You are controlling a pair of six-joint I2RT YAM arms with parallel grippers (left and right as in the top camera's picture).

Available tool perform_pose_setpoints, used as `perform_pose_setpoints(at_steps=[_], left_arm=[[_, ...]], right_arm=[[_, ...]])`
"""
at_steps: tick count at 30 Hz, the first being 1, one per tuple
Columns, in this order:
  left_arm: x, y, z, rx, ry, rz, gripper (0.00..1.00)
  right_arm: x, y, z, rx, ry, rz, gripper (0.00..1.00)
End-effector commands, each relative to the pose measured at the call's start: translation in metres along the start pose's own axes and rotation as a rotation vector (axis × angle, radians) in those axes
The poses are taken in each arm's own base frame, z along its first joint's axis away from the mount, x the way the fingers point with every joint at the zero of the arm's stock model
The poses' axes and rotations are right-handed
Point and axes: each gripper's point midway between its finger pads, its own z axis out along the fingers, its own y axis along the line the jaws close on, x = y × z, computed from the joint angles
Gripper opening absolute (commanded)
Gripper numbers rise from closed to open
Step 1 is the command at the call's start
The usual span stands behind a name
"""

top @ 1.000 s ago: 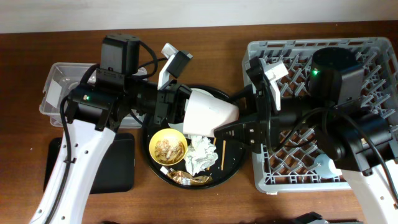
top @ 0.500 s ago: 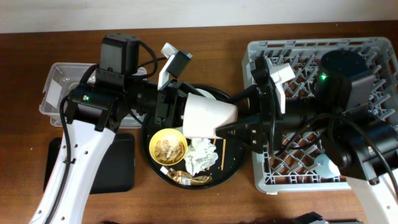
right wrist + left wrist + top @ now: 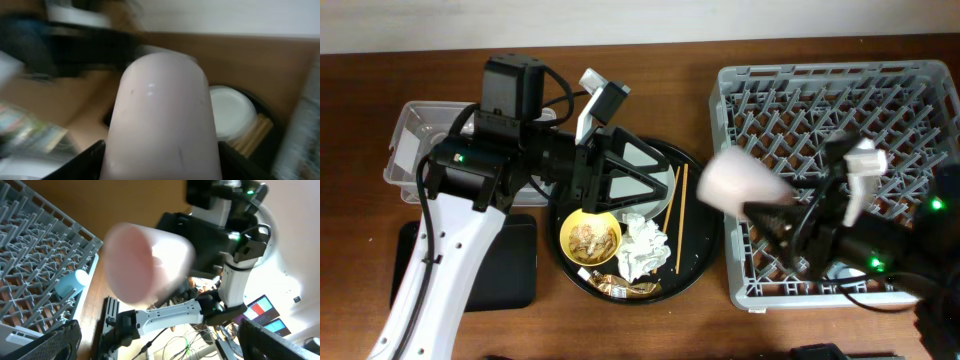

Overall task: Sort waste into correct bins and load items into the dishwasher rack
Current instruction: 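Place the pink cup upside down in the rack with the right gripper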

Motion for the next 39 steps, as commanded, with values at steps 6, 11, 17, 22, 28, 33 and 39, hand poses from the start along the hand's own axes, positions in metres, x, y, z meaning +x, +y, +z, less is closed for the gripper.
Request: perform_pose_setpoints(at_steps=[6, 11, 17, 22, 28, 33, 39], left_arm=[[-0.002, -0.013, -0.001, 0.024, 0.0, 0.041, 0.99], [-0.001, -0.014, -0.001, 0.027, 0.0, 0.041, 0.99], [-0.001, -0.014, -0.001, 0.027, 0.001, 0.033, 0.99], [-0.001, -0.014, -0.001, 0.027, 0.0, 0.033, 0.99], [-0.002, -0.009, -0.001, -0.003, -0.003, 0.034, 0.99], [-0.002, -0.009, -0.001, -0.003, -0.002, 0.033, 0.99], [-0.002, -0.009, -0.001, -0.003, -0.002, 0.033, 0.99]], right_arm=[[0.05, -0.16, -0.081, 0.944, 0.078, 0.349, 0.65], [0.07, -0.225, -0.123, 1.298, 0.125, 0.596, 0.65], [0.116, -0.31, -0.138, 1.374, 0.259, 0.986, 0.65], [0.16, -0.354, -0.146, 1.253, 0.28, 1.291, 0.65], [0.181, -0.364, -0.147, 1.196, 0.322, 1.39, 0.65], [0.193, -0.369, -0.141, 1.184, 0.345, 1.408, 0.74], [0.193, -0.368, -0.118, 1.099, 0.355, 1.392, 0.88]])
